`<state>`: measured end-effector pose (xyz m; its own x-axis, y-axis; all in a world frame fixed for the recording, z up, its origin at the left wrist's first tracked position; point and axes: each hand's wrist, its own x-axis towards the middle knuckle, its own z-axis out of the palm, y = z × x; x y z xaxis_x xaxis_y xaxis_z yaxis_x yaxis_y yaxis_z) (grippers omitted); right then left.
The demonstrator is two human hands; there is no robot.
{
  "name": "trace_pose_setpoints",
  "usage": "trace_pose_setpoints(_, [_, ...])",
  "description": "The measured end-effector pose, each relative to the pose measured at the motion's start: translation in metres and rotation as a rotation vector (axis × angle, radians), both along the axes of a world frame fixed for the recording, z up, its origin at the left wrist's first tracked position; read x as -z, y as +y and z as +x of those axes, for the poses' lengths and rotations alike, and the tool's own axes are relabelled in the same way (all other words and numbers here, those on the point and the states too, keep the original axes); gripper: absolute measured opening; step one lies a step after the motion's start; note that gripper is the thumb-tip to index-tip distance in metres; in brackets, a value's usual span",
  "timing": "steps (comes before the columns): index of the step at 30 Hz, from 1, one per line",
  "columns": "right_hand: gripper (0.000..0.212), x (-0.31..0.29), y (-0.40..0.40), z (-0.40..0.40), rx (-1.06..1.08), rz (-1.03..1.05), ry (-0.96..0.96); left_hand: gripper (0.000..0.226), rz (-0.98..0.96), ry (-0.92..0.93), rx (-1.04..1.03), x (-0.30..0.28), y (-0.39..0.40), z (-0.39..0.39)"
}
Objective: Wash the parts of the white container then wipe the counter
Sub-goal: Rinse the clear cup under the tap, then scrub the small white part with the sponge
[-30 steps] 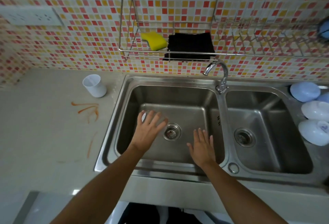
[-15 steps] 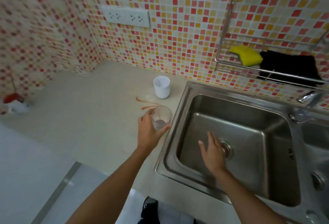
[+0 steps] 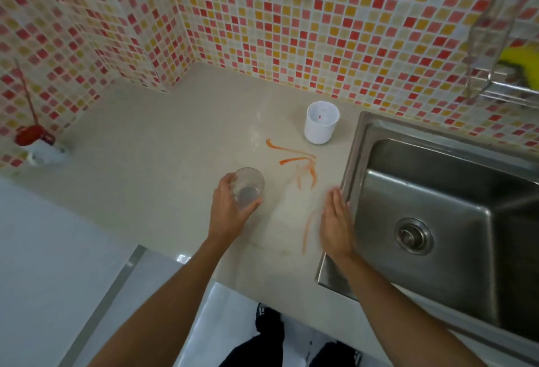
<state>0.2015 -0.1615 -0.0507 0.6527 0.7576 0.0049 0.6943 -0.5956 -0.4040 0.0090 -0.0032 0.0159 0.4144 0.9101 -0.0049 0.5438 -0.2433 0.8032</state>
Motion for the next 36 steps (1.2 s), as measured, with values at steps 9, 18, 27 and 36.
trace_pose_setpoints(9, [0.077, 0.006, -0.003, -0.001, 0.03, 0.053, -0.035, 0.083, -0.107, -0.028, 0.027, 0.018, 0.005, -0.009])
trace_pose_setpoints(18, [0.047, -0.014, 0.005, 0.012, 0.112, 0.198, 0.015, 0.074, -0.041, -0.127, -0.091, 0.014, 0.013, -0.025])
trace_pose_setpoints(27, [0.081, -0.09, 0.075, 0.091, 0.234, 0.294, 0.261, 0.022, 0.353, 0.027, 0.222, -0.073, 0.095, 0.098])
trace_pose_setpoints(36, [0.093, -0.088, 0.132, 0.132, 0.108, 0.411, 0.489, 0.026, 0.456, 0.252, 0.557, -0.092, 0.113, 0.234])
